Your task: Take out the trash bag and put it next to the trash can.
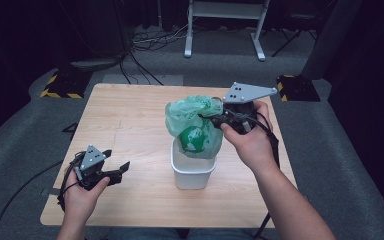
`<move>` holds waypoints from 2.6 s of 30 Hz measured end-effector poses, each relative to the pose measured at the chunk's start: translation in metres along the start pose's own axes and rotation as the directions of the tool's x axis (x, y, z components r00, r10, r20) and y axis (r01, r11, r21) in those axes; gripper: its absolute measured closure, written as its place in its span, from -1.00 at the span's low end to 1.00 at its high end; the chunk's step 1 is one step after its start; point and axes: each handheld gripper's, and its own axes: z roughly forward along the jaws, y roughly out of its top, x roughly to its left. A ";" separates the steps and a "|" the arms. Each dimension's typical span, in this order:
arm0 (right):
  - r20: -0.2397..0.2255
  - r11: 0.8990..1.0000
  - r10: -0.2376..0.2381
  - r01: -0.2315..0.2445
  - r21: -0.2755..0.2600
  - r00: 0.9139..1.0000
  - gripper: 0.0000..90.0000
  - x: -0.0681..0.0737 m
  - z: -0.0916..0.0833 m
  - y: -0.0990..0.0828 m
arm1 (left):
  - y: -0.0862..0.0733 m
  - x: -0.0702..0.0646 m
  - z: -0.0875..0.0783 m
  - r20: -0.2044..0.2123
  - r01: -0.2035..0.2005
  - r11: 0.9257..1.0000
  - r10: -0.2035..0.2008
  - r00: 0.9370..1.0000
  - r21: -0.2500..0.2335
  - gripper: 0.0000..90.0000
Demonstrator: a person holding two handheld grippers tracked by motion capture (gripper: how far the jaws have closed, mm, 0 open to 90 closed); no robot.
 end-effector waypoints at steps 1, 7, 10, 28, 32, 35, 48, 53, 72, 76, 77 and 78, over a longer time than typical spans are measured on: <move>0.004 1.000 -0.001 0.001 -0.002 1.000 0.95 -0.001 -0.002 0.001 | -0.001 0.000 0.000 -0.001 0.005 1.000 -0.005 1.000 -0.001 -0.48; 0.040 1.000 0.005 -0.004 -0.011 0.999 0.95 -0.009 -0.013 0.004 | -0.004 0.005 -0.001 -0.010 0.007 1.000 -0.007 1.000 -0.008 -0.48; 0.054 1.000 0.016 -0.015 -0.016 0.998 0.95 -0.015 -0.019 0.004 | -0.005 0.008 -0.003 -0.018 -0.006 1.000 0.007 1.000 0.001 -0.48; 0.200 0.996 0.092 -0.088 -0.030 0.975 0.95 -0.061 -0.059 -0.016 | -0.015 0.021 -0.006 -0.044 -0.002 0.999 0.004 0.999 0.043 -0.50; 0.230 0.993 0.119 -0.117 -0.025 0.966 0.94 -0.073 -0.065 -0.027 | -0.017 0.024 -0.007 -0.049 0.002 0.999 0.000 0.999 0.048 -0.51; 0.248 0.990 0.142 -0.142 -0.018 0.958 0.94 -0.080 -0.066 -0.034 | -0.019 0.026 -0.008 -0.054 0.008 0.998 -0.005 0.999 0.058 -0.51; 0.289 0.969 0.220 -0.243 0.044 0.932 0.94 -0.105 -0.055 -0.078 | -0.024 0.030 -0.004 -0.049 0.029 0.996 -0.025 0.998 0.086 -0.52; 0.295 0.956 0.248 -0.282 0.081 0.923 0.94 -0.111 -0.044 -0.100 | -0.026 0.030 -0.003 -0.049 0.032 0.996 -0.028 0.998 0.089 -0.52; 0.312 0.910 0.275 -0.351 0.222 0.909 0.82 -0.123 -0.006 -0.148 | -0.029 0.029 -0.001 -0.043 0.028 0.996 -0.025 0.999 0.085 -0.51; 0.309 0.917 0.257 -0.332 0.221 0.916 0.47 -0.123 0.001 -0.148 | -0.029 0.031 -0.003 -0.049 0.027 0.996 -0.023 0.999 0.084 -0.51; 0.307 0.919 0.254 -0.328 0.218 0.917 0.33 -0.122 0.002 -0.148 | -0.029 0.031 -0.003 -0.048 0.029 0.996 -0.025 0.999 0.084 -0.51; 0.308 0.921 0.251 -0.324 0.215 0.918 0.19 -0.122 0.004 -0.147 | -0.029 0.031 -0.004 -0.049 0.029 0.996 -0.025 0.999 0.083 -0.51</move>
